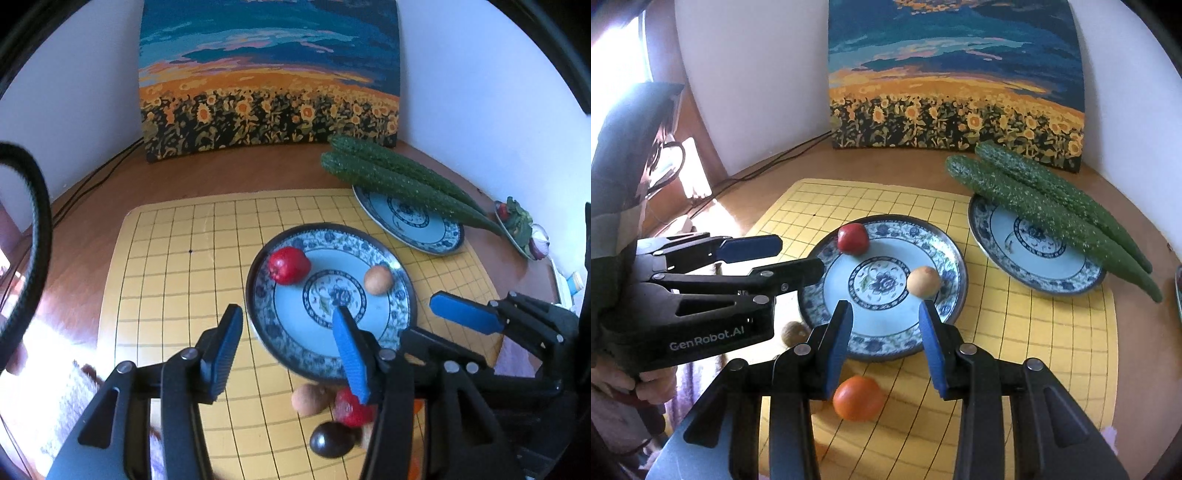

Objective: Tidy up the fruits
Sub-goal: 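Open the left gripper on the plate while the right gripper releases the kiwi there, then move both grippers back to the remaining fruits beside the plate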

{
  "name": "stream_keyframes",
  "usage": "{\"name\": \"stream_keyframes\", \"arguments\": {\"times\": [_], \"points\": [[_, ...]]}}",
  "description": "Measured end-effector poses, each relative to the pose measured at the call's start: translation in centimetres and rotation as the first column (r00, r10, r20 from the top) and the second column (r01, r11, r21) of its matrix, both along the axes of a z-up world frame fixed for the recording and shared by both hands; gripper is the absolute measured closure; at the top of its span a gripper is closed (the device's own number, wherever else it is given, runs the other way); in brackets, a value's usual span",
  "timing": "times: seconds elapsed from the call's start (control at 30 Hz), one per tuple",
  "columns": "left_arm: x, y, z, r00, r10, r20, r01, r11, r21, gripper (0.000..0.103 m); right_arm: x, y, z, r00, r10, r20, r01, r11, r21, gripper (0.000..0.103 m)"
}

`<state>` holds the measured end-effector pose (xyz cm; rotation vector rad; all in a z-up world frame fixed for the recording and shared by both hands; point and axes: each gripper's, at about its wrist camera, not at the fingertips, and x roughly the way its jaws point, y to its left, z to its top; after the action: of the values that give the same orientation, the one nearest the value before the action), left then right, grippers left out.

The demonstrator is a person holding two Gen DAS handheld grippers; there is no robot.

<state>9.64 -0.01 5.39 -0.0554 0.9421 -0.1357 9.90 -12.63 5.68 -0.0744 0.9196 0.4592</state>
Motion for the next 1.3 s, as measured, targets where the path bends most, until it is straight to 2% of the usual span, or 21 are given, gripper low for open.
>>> {"name": "stream_keyframes", "arguments": {"times": [0.67,1.3], "points": [[-4.5,1.6,-1.2,0.998,0.045,-0.037,-0.047,0.998,-0.036,0.050,-4.0,-0.9,-0.6,0.999,-0.035,-0.019,0.036,0.999,0.014,0.064],[-4.7,0.5,-2.9,0.997,0.026,-0.076,-0.031,0.998,-0.059,0.050,-5.0,-1.1,-1.6,0.998,-0.033,-0.051,0.034,0.999,0.009,0.064]]}}
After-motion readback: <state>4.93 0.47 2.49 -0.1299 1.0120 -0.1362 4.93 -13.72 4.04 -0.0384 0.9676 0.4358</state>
